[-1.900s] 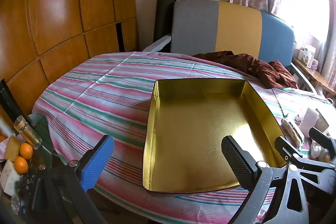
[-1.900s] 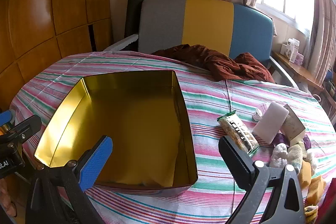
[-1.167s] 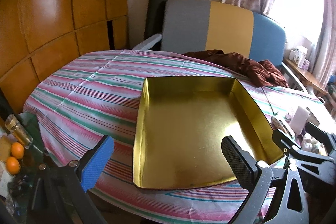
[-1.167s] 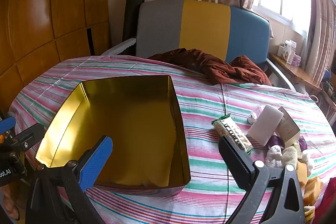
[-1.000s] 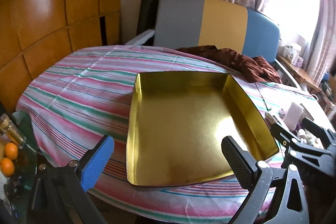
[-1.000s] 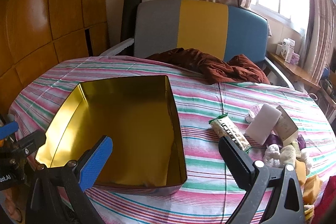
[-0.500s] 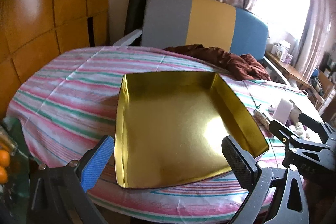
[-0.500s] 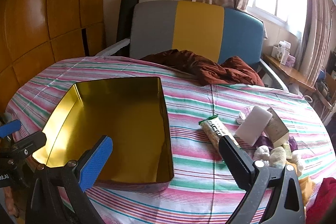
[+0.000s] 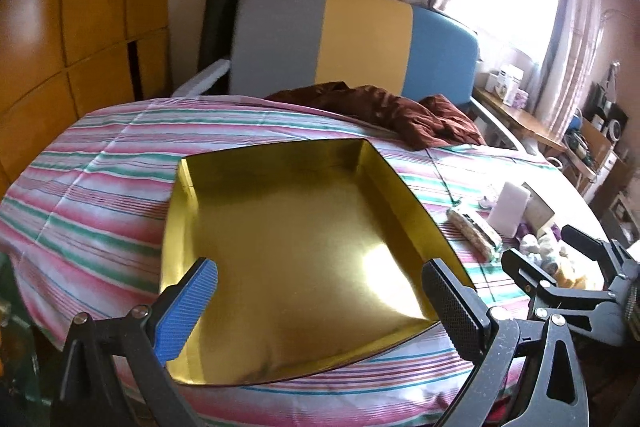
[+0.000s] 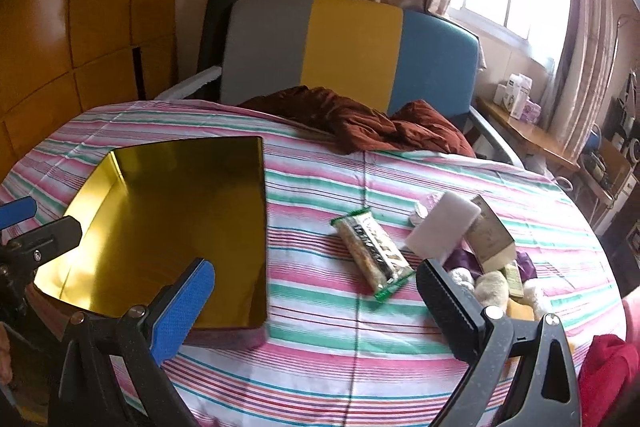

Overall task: Organize objects
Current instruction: 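Move both tools from the gold tray toward the cluster of items, then grasp the snack bar packet with left tool while right tool grasps yellow knitted pouch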

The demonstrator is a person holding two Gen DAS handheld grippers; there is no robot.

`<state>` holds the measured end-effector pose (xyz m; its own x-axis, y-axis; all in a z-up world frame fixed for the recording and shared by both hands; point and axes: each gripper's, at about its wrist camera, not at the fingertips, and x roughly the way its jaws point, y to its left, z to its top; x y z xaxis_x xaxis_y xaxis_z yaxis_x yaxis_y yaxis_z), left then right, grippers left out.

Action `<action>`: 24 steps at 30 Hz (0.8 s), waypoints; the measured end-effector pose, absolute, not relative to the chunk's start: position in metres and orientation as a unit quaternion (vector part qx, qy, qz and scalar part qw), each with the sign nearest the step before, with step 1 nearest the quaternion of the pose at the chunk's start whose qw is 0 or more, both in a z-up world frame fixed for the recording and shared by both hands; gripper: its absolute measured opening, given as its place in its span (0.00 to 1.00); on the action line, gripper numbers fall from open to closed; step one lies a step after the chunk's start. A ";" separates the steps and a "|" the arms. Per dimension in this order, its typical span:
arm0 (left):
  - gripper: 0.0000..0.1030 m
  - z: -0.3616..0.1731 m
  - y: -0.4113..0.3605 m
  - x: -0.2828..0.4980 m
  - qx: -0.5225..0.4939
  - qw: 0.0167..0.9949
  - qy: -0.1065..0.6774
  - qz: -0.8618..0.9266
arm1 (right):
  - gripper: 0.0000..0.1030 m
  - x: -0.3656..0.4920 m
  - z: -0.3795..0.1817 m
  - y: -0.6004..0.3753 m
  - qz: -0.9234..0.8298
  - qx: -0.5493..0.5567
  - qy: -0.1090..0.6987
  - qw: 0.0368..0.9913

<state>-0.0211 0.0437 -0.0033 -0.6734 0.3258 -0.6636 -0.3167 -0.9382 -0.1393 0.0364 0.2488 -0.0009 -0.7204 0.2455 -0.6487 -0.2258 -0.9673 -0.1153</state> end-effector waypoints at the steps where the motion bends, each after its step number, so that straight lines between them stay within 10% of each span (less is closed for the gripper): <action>1: 1.00 -0.004 0.048 -0.023 -0.368 0.182 -0.005 0.912 | 1.00 0.037 -0.002 0.253 0.926 -0.355 -0.013 0.130; 18: 1.00 -0.001 0.140 -0.017 -0.368 0.326 0.057 0.869 | 0.95 0.131 -0.030 0.413 0.811 -0.565 -0.024 0.150; 24: 1.00 -0.006 0.175 -0.010 -0.373 0.368 0.086 0.847 | 0.77 0.141 -0.069 0.434 0.751 -0.646 -0.030 0.136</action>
<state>-0.0098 0.1753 -0.0057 -0.4506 0.5598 -0.6954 -0.6876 -0.7144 -0.1297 0.1410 0.4342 -0.0693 -0.1289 0.2430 -0.9614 -0.1667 -0.9610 -0.2206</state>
